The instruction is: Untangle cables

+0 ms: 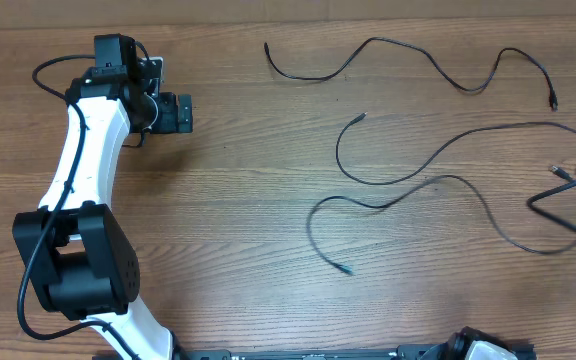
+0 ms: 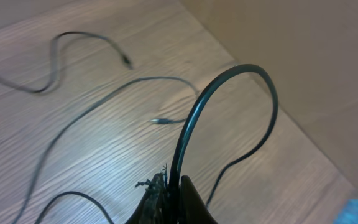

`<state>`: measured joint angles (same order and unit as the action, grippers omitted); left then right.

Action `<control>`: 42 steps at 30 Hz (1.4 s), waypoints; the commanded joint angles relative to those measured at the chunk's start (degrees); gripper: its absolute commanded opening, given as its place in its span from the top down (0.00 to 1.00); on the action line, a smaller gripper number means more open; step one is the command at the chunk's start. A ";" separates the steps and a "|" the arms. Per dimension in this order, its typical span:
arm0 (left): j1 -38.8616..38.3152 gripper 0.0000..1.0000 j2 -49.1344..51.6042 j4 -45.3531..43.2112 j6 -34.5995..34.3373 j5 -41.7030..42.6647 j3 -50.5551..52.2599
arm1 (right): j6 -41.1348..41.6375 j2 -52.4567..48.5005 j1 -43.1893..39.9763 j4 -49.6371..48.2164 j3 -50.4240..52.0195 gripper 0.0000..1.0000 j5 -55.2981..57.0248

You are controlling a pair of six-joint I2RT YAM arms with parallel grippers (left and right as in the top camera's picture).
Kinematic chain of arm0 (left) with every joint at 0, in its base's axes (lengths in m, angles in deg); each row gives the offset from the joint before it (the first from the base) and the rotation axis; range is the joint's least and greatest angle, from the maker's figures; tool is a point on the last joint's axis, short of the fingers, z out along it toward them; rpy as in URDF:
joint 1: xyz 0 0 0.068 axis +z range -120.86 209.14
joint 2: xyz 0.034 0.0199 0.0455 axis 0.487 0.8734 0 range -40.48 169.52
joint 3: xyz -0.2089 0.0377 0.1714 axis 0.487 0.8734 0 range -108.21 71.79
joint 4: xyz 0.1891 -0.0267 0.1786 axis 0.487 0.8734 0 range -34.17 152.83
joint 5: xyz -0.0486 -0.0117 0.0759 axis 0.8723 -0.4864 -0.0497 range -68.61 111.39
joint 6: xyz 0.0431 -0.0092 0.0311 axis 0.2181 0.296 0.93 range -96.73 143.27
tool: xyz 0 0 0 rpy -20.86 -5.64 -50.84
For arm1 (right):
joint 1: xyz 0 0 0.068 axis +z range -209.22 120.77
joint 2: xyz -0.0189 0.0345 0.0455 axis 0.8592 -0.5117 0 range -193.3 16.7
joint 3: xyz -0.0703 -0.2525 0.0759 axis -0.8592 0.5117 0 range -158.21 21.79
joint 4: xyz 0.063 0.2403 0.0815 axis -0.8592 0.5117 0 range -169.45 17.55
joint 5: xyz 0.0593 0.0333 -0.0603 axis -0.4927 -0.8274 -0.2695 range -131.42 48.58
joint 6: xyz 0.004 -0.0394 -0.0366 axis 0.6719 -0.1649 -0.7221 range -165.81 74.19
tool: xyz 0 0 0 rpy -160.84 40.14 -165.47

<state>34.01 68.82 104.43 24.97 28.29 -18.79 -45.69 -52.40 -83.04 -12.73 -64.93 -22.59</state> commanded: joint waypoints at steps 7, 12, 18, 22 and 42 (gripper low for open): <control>-0.39 0.00 -0.83 0.02 0.90 0.57 -0.31 | -2.16 -9.05 -7.26 -3.30 -1.64 0.96 -1.42; -0.39 0.00 -0.83 0.02 0.90 0.57 -0.31 | -2.14 -14.38 -9.77 -6.27 -1.64 0.96 -4.37; -0.39 0.01 -0.83 0.04 0.90 0.57 -0.31 | -2.14 -19.45 -13.11 -9.25 -1.64 0.96 -4.37; -0.39 0.00 -0.83 0.04 0.90 0.57 -0.31 | -2.12 -21.81 -16.04 -11.19 -1.64 0.96 -4.39; -0.39 0.01 -0.83 0.02 0.90 0.57 -0.31 | -1.88 -36.50 -23.80 -20.57 -1.64 0.87 -10.12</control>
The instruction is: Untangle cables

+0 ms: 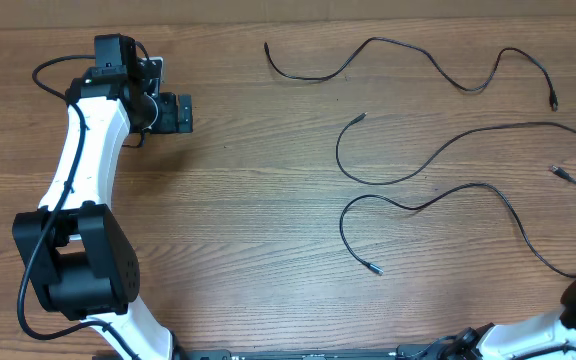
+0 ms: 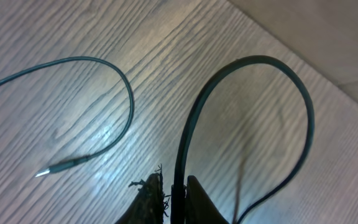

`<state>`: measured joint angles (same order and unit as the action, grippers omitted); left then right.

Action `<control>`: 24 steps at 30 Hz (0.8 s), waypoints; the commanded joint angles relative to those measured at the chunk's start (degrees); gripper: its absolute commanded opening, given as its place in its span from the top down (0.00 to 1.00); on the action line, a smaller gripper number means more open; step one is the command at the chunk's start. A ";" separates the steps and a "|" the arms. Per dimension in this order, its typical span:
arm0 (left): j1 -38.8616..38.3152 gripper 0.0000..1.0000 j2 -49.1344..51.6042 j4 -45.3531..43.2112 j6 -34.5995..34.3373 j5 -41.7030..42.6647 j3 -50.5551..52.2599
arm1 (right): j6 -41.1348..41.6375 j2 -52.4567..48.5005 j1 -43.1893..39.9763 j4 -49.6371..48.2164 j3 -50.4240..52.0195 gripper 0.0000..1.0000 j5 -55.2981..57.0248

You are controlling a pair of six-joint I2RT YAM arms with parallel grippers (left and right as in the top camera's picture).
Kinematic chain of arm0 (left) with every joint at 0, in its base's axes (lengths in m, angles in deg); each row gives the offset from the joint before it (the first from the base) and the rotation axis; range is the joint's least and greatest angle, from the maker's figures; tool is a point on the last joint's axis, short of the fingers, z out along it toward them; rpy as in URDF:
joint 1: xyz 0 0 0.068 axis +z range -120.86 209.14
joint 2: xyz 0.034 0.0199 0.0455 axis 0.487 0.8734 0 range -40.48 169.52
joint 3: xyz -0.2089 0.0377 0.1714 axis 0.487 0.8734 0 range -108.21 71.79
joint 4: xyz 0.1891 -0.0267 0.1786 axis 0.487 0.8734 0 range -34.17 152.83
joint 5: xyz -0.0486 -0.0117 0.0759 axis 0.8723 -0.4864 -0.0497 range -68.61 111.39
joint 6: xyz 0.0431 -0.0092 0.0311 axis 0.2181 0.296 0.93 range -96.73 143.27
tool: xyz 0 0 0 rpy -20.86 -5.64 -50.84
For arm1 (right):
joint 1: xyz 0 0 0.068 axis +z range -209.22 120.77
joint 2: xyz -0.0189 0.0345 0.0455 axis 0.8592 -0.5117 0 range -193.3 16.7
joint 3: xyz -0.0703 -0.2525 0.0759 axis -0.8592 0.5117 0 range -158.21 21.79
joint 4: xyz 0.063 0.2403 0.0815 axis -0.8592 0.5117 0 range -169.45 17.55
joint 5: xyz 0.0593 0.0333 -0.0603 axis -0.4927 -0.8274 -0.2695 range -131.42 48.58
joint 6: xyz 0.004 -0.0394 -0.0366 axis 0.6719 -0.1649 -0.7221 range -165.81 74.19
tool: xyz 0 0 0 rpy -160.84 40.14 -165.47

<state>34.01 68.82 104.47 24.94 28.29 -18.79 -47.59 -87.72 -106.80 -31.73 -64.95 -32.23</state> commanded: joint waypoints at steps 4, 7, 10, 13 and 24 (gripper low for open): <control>-0.39 0.01 -0.83 -0.02 0.92 0.59 -0.31 | 0.04 -2.29 -0.04 -3.50 -1.62 0.65 -0.50; -0.39 0.00 -0.83 0.00 0.92 0.59 -0.31 | 0.07 -2.45 -0.04 -4.35 -1.62 0.45 -0.50; -0.39 0.01 -0.83 -0.02 0.92 0.59 -0.31 | 0.22 -2.45 -0.02 -4.85 -1.62 0.30 -1.44; -0.39 0.01 -0.83 0.00 0.92 0.57 -0.31 | 0.22 -2.45 -0.07 -4.79 -1.62 0.16 -6.86; -0.39 0.00 -0.83 -0.02 0.92 0.57 -0.31 | -2.03 -2.40 0.85 0.74 -1.64 0.00 -35.30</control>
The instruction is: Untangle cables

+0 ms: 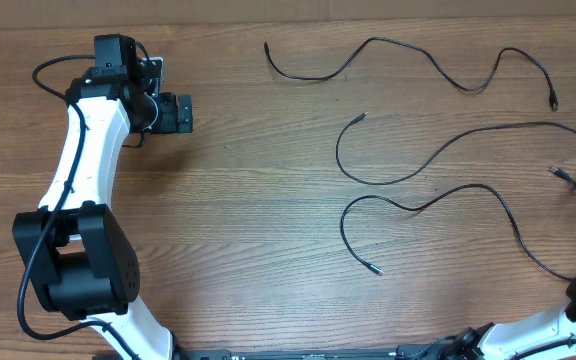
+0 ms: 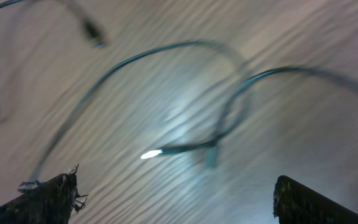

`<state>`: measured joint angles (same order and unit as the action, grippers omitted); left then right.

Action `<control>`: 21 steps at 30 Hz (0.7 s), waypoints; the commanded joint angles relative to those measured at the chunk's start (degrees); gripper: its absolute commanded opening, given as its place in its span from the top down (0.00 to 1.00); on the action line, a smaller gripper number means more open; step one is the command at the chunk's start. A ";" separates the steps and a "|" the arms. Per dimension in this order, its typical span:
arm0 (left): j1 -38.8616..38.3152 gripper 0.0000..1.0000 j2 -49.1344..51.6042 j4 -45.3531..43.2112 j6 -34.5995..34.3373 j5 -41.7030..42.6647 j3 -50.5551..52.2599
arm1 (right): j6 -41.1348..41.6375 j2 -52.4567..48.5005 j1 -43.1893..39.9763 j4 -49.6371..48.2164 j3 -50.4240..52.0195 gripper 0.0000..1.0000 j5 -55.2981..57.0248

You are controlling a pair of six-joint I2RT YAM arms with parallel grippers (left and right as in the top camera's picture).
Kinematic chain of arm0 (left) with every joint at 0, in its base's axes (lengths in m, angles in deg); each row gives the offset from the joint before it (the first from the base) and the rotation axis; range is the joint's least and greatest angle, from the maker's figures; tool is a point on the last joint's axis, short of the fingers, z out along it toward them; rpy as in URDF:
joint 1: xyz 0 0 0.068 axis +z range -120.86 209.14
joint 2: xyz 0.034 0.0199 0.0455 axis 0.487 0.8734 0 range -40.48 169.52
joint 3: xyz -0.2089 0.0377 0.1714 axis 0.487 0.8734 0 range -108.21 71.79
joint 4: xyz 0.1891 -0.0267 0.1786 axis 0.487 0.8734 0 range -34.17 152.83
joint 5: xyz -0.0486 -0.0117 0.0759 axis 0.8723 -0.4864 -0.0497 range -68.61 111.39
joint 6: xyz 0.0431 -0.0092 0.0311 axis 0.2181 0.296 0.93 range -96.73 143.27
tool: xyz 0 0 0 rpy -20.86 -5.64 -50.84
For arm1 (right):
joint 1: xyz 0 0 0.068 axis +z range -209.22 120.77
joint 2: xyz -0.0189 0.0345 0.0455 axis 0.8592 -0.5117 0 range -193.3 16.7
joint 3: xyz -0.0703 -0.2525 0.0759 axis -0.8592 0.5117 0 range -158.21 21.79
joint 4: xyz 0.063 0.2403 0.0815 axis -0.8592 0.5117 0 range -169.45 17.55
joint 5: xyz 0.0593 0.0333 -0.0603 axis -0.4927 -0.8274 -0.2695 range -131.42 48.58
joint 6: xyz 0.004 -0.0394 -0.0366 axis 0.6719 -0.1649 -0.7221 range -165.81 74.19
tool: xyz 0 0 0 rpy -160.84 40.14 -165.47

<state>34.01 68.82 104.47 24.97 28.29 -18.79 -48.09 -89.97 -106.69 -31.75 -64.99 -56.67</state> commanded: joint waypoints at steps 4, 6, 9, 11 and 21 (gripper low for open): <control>-0.39 0.00 -0.83 -0.02 0.90 0.57 -0.31 | -1.84 0.70 2.97 4.00 -1.60 0.00 -12.74; -0.39 0.00 -0.83 -0.02 0.90 0.59 -0.31 | -2.82 1.95 5.11 5.64 -1.60 0.00 -12.70; -0.39 0.00 -0.83 -0.02 0.90 0.57 -0.31 | -3.80 4.28 8.68 6.80 -1.60 0.00 -12.46; -0.37 0.01 -0.83 0.00 0.90 0.57 -0.31 | -3.78 6.49 11.98 7.08 -1.60 0.00 -10.93; -0.39 0.00 -0.83 -0.02 0.90 0.57 -0.31 | -3.78 14.45 31.67 8.76 -1.60 0.00 1.60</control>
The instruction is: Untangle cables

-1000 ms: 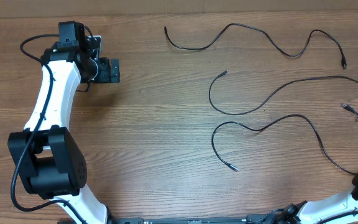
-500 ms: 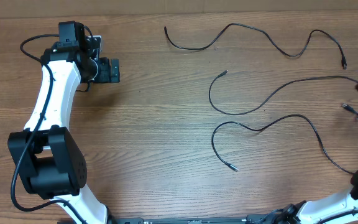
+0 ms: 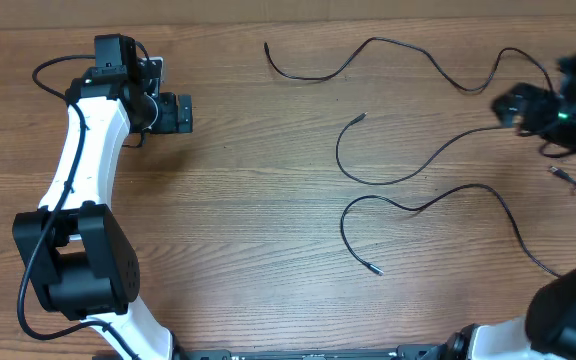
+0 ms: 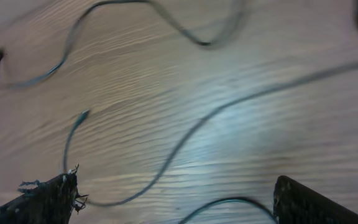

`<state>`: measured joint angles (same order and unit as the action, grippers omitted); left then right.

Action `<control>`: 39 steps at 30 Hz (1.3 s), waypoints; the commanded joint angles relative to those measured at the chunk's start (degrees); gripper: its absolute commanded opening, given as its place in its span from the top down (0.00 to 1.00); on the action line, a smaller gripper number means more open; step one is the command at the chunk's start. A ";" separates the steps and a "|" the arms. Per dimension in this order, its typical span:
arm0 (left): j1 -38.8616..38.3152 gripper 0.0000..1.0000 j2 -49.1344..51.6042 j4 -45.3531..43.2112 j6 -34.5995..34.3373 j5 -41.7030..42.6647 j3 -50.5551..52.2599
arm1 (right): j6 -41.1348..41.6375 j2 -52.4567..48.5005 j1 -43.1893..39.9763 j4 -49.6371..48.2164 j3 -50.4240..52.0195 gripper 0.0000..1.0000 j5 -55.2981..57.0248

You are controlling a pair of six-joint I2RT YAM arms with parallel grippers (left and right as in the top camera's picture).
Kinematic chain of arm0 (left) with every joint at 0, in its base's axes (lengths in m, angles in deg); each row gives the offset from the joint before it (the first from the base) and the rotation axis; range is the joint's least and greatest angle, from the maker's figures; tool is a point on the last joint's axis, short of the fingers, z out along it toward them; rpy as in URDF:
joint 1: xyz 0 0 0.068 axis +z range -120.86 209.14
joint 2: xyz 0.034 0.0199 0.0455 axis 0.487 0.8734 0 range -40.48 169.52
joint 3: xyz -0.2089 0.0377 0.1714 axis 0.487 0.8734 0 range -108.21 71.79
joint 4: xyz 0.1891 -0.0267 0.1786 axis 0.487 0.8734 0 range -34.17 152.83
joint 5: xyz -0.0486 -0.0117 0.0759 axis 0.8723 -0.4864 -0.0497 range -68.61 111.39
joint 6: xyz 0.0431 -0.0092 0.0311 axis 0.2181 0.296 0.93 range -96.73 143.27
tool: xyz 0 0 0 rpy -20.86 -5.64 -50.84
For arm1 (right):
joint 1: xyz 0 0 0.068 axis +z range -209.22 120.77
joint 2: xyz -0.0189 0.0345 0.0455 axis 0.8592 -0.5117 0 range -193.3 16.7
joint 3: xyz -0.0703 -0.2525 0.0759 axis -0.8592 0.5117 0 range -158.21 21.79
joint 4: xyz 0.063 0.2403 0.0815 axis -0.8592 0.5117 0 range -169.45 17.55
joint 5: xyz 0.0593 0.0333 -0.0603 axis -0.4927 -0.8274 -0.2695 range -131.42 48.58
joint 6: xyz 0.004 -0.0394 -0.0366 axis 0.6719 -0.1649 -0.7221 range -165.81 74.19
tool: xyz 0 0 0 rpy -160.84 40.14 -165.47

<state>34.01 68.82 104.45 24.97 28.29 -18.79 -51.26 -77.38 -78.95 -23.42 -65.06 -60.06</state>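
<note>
Three thin dark cables lie apart on the wooden table. The top cable snakes along the far side. The middle cable curves from a plug end toward the right edge; in the right wrist view the middle cable runs diagonally. The lower cable waves across the near right. My right gripper hovers at the far right between the top and middle cables; in its own view the right gripper stands open, holding nothing. My left gripper rests at the far left, away from all cables.
A loose plug end lies near the right table edge, just below my right gripper. The left arm's white link and black base take up the left side of the table.
My open right gripper was low at the right edge, mostly out of the overhead view. Now it is higher up at the far right, over the top and middle cables. The cables lie unchanged.
First my right gripper was shut on the lower cable, holding a loop up at the right edge. Then it held it at the near right corner, and the cable lay shifted right. Later it was open and the cable lay flat. Now it hovers far right.
</note>
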 commanded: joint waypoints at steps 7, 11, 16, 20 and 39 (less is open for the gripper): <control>-0.39 0.01 -0.83 0.02 0.90 0.59 -0.31 | -0.63 1.38 14.58 1.38 -1.51 0.00 5.99; -0.39 0.00 -0.83 0.00 0.90 0.59 -0.31 | -0.61 1.38 16.59 1.38 -1.51 0.00 5.97; -0.39 0.00 -0.83 0.00 0.90 0.59 -0.31 | -0.61 1.38 16.87 1.38 -1.51 0.00 5.97; -0.39 0.00 -0.83 0.00 0.90 0.57 -0.31 | -0.63 1.38 16.87 1.38 -1.51 0.00 5.97; -0.39 0.00 -0.83 0.00 0.90 0.57 -0.31 | -0.61 1.38 16.87 1.36 -1.51 0.00 5.97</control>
<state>34.01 68.82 104.47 24.94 28.29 -18.79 -51.68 -76.24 -62.19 -21.81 -65.13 -54.51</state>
